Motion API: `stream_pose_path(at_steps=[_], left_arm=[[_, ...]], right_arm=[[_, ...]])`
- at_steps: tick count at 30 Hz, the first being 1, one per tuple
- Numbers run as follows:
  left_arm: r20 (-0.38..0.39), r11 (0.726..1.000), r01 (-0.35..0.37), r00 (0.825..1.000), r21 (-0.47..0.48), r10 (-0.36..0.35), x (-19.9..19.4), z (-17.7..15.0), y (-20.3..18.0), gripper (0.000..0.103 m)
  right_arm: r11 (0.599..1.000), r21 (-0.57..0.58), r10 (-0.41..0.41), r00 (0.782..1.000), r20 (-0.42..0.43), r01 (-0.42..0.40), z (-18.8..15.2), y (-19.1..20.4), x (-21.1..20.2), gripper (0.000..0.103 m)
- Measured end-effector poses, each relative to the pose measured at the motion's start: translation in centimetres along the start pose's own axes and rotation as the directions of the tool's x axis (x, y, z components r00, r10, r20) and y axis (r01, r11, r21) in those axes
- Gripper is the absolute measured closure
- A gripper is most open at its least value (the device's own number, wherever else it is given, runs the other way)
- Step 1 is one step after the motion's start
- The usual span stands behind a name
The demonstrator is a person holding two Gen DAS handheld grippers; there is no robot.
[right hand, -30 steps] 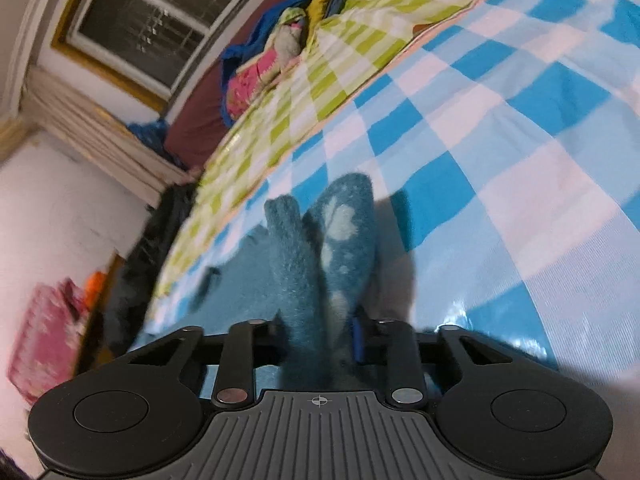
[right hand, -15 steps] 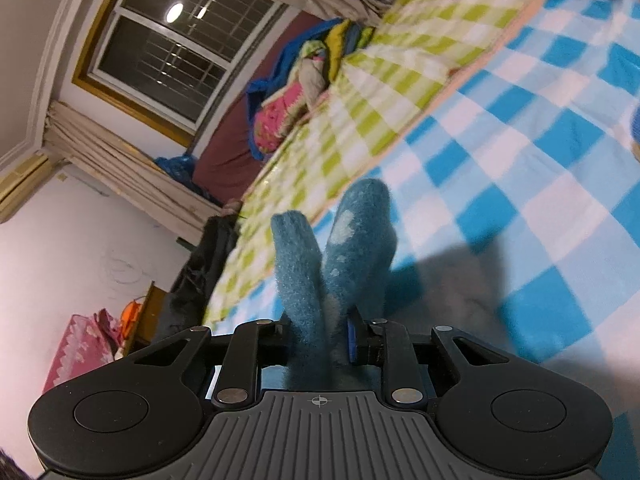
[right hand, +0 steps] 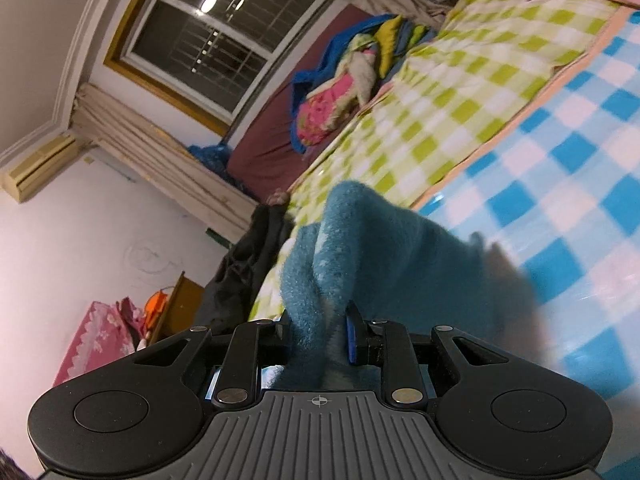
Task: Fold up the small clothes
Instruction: 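Lift the sweater with the left tool and fold it over, right tool open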
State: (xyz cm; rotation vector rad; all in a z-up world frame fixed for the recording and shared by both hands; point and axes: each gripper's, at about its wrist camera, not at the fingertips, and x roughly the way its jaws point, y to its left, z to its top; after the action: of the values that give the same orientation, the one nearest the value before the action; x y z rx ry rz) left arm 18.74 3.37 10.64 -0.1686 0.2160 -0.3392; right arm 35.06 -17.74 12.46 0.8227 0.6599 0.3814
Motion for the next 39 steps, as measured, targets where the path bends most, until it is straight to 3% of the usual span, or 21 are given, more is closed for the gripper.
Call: stream_pose_path(at_steps=[5,11,18,24,26,29,33,39], left_arm=[[-0.01,0.996,-0.069,0.998,-0.061,0.068,-0.7,-0.8,5.3,0.079],[-0.075,0.976,-0.146,0.988,-0.164,0.136,-0.3,-3.1,11.7,0.079],[-0.11,0.936,-0.17,0.984,-0.308,0.143,0.2,-5.2,17.3,0.079],[-0.118,0.892,-0.178,0.983,-0.417,0.141,-0.2,-6.7,20.3,0.079],[-0.127,0.873,-0.175,0.983,-0.456,0.131,-0.3,-7.1,21.3,0.078],[-0.132,0.842,-0.163,0.985,-0.514,0.11,-0.7,-7.8,22.8,0.076],[-0.149,0.794,-0.173,0.983,-0.583,0.105,-0.9,-8.2,24.5,0.073],[-0.153,0.825,-0.239,0.97,-0.512,0.186,-2.3,-7.2,23.3,0.069]], right_arm=[[0.999,-0.05,-0.016,0.998,-0.059,0.013,-2.9,3.3,5.2,0.08],[0.99,-0.108,-0.106,0.984,-0.145,0.09,-7.4,4.9,12.3,0.08],[0.977,-0.131,-0.191,0.968,-0.164,0.17,-10.7,5.5,16.7,0.08],[0.962,-0.145,-0.251,0.96,-0.122,0.233,-12.8,7.2,18.6,0.078],[0.953,-0.188,-0.264,0.957,-0.12,0.239,-13.5,8.0,19.3,0.072],[0.952,-0.208,-0.25,0.962,-0.113,0.223,-13.9,8.8,19.7,0.061],[0.96,-0.213,-0.216,0.967,-0.137,0.184,-13.6,9.3,20.2,0.057],[0.937,-0.321,-0.202,0.965,-0.166,0.14,-14.0,10.3,20.2,0.054]])
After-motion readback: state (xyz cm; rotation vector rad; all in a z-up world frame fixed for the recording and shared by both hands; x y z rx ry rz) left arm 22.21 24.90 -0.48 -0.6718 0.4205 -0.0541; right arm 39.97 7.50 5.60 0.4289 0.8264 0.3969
